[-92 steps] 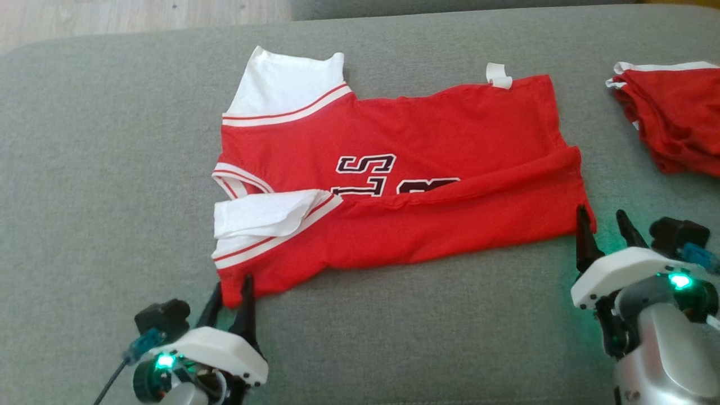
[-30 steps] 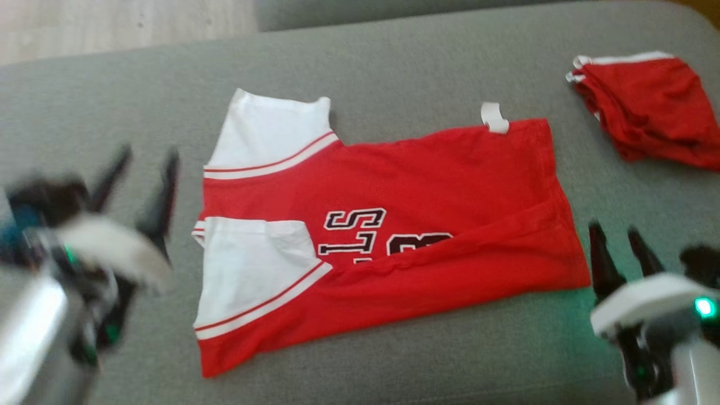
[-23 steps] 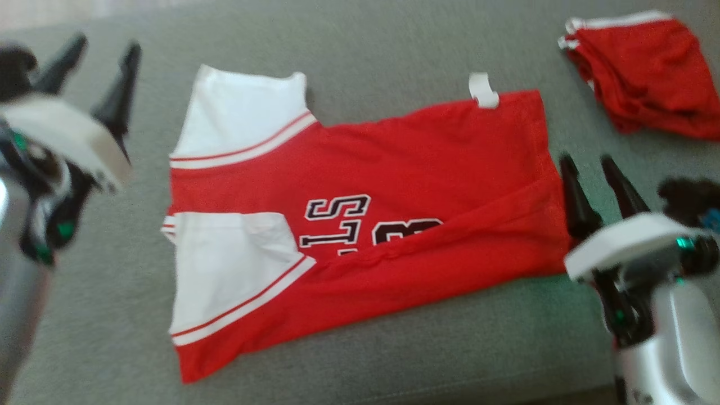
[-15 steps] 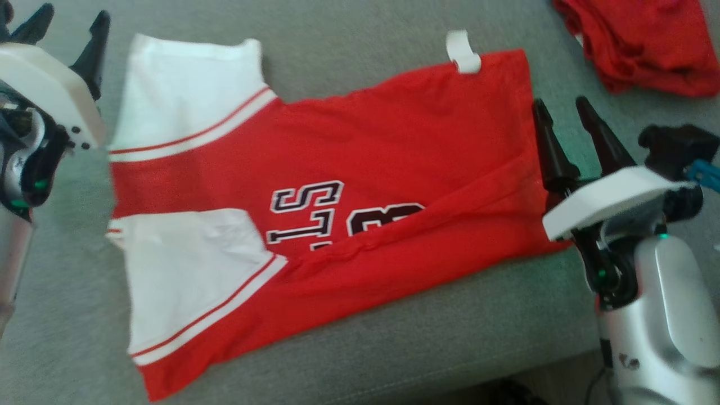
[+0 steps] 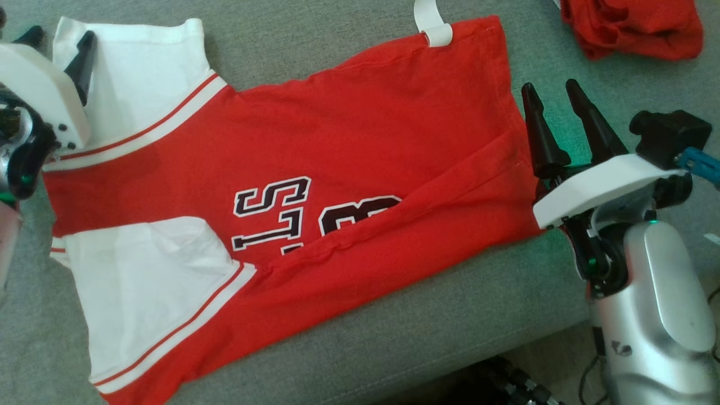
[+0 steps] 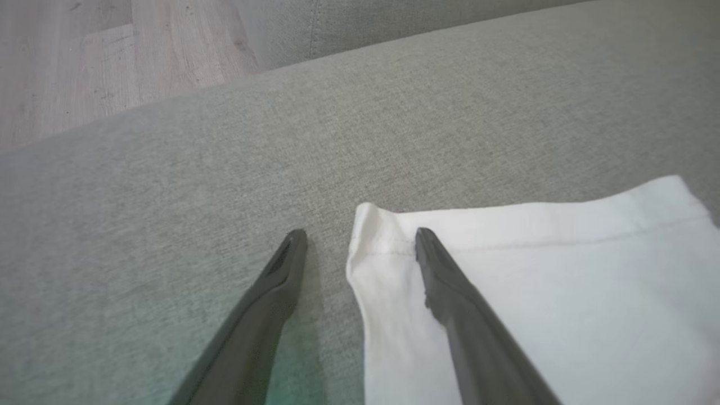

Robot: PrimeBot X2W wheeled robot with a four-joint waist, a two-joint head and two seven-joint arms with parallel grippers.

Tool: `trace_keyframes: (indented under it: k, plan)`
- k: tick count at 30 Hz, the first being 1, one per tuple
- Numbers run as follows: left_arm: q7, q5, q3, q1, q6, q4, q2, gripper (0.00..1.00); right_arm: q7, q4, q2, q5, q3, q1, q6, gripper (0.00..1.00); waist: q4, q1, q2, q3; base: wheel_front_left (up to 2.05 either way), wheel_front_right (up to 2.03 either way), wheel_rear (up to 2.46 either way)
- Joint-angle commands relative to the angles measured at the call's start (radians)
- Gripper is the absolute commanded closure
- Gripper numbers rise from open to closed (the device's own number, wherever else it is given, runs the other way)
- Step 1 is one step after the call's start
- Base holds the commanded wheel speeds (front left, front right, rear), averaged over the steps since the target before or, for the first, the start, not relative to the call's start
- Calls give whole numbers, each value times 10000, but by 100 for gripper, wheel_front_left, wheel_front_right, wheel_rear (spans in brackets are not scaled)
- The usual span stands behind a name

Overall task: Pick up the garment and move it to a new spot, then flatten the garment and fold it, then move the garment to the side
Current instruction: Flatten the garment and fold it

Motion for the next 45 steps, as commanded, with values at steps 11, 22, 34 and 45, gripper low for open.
trace_keyframes:
  k: [11,22,34,45]
  plan:
    - [-134,196,-207,-379,-349,-330,255,100,237,504,-60,-544,109,-1288,67,0,317,0,0,-131,0,0,0]
    - [-1419,302,-222,-822,-461,-827,-217,100,1375,3073,-495,-1471,-29,-3316,67,0,1287,0,0,-294,0,0,0]
    - [-1929,187,-413,-679,-541,-1227,-565,100,1727,4666,-1051,-1373,251,-4094,67,100,1835,0,0,-373,0,0,0]
    - [-2482,-62,-383,-106,-596,-1510,-527,100,624,5133,-1176,-1159,454,-4102,67,100,1971,0,0,-1303,0,0,0]
